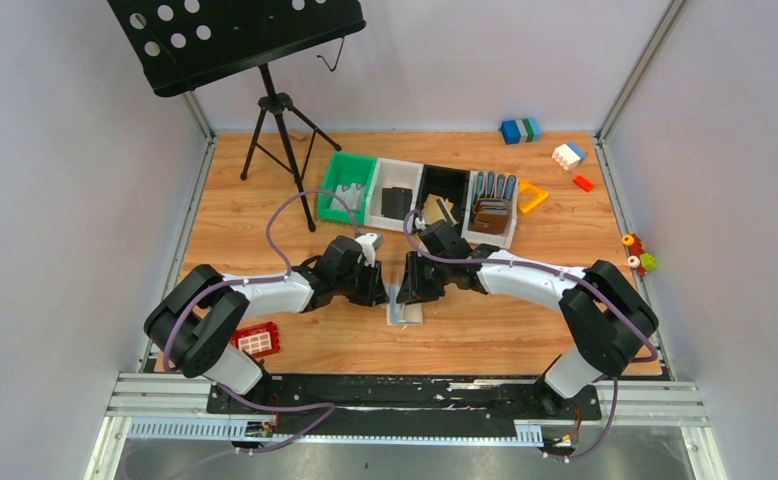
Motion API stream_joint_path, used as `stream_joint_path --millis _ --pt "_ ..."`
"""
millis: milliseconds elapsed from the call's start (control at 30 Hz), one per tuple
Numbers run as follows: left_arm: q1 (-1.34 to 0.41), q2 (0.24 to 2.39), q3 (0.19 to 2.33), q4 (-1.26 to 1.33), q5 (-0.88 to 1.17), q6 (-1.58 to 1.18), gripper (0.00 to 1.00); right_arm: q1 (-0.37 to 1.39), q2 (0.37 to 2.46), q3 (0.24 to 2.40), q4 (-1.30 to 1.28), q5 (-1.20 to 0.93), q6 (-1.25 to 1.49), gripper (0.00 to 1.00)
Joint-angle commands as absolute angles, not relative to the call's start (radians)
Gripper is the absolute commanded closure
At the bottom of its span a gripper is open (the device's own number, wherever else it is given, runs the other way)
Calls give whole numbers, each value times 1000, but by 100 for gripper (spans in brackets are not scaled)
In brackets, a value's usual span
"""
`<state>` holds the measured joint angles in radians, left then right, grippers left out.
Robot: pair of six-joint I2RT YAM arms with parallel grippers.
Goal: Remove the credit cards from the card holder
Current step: Close the card holder at the center of the board.
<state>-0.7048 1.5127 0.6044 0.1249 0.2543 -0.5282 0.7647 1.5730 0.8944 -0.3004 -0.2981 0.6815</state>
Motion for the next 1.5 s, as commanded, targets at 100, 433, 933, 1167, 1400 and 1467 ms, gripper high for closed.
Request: stream_joint_path --millis 100,433,933,1167,1400,1467 --pt "-706 1500 582 173 273 -549 73 763 1620 841 -143 -335 701 68" --pt "-706 1352 592 58 248 -530 65 752 1501 821 -186 -319 673 54" --pt "-700 1157 557 -71 223 -522 65 741 1392 829 -392 -88 596 89" --pt "-696 1158 562 -88 203 -509 66 785 1538 872 -340 -115 587 99" --pt "-683 1145 548 -92 199 -509 66 795 1663 907 -360 -57 587 100" --pt "-681 1143 547 -100 199 -505 66 794 1633 905 -366 -52 584 100"
